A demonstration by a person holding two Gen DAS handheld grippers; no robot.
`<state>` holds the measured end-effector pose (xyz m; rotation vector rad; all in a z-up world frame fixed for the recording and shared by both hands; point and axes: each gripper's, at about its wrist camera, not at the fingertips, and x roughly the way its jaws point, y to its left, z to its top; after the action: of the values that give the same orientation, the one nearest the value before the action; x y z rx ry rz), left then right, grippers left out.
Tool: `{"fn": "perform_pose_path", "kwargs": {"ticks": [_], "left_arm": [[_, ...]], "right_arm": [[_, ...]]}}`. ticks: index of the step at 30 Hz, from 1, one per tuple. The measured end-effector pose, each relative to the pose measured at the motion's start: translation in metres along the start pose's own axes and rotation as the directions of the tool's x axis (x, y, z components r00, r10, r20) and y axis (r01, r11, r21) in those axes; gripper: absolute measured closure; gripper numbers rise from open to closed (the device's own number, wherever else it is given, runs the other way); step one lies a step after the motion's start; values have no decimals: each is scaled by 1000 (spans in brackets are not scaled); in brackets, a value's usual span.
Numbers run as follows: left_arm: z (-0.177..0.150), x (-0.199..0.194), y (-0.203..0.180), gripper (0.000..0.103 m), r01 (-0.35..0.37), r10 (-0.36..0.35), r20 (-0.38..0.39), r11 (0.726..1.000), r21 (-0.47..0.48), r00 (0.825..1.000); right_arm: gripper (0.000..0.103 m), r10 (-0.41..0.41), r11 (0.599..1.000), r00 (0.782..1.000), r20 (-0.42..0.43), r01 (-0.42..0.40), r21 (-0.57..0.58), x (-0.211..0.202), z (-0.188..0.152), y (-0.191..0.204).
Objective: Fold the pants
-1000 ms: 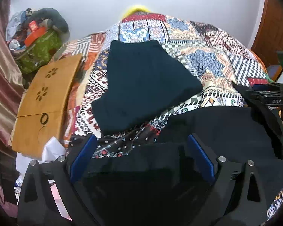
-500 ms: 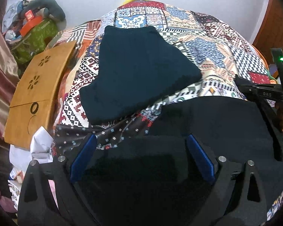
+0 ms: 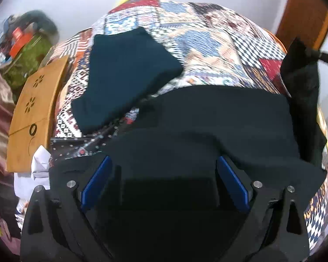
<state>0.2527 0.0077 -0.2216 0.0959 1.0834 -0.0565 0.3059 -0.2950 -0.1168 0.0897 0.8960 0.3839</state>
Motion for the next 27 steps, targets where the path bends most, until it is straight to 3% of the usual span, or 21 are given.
{"fn": "perform_pose_path", "kwargs": {"ticks": [5,8,19,24,27], "left_arm": [[-6,-6,-34,6,29,-28,-10,997,68,1000],[-10,-8,-49,6,55,-53,-27,995,80,998],[-24,-11,-83,6,124,-120,-44,986,108,992],[-24,-23,-73,6,149,-149,-13,987,66,989],[-23,-40,-54,6,130,-132,48,991,40,990]], "right_arm": [[98,-36,999,996,84,34,28,-54,-19,-26],[98,-64,997,994,88,60,45,-72,-42,-39],[97,-124,967,985,-119,147,207,-55,-143,-94],[97,-124,962,982,-140,153,227,-67,-142,-97],[86,-144,972,984,-102,160,170,-75,-127,-82]]}}
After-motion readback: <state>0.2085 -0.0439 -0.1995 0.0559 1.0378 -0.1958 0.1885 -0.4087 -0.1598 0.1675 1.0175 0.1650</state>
